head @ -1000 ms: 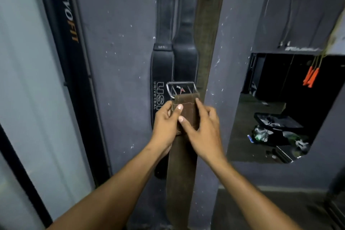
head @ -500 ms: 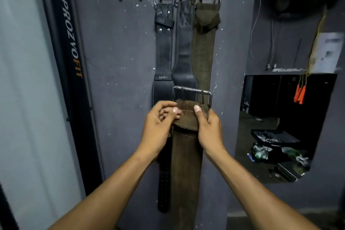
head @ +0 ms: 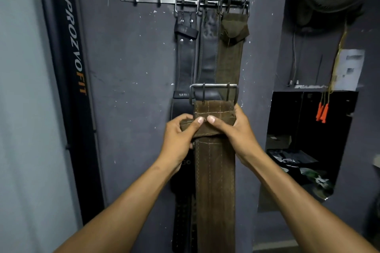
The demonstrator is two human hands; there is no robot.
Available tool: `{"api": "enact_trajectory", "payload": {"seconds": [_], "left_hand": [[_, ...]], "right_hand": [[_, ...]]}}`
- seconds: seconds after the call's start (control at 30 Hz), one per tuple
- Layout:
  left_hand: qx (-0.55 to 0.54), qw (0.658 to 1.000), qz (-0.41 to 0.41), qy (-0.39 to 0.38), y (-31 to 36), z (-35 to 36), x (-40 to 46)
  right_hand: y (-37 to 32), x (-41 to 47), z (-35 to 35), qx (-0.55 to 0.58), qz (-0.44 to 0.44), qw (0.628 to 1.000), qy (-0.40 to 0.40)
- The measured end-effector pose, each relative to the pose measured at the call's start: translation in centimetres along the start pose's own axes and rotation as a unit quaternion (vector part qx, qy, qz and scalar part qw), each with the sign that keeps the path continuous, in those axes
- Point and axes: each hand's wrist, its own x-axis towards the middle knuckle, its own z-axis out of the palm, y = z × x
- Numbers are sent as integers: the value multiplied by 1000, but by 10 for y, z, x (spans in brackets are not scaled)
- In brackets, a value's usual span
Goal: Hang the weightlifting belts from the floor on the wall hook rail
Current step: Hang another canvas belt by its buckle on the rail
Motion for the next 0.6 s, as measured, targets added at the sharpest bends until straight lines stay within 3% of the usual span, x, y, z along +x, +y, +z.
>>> {"api": "enact_trajectory", "payload": {"seconds": [0.27, 0.43, 0.53, 0.6], "left_hand": [[-67, 998, -6, -17, 13, 26, 19], [-210, 973, -26, -89, 21, 35, 28], [-172, 973, -70, -139, 11, 37, 26], [-65, 983, -87, -149, -3, 36, 23]], "right_hand": [[3, 11, -4, 22, -32, 996, 86], [-16, 33, -9, 20, -67, 993, 98], [-30, 52, -10, 21, -79, 991, 103], [-40, 62, -11, 29, -92, 990, 103]]}}
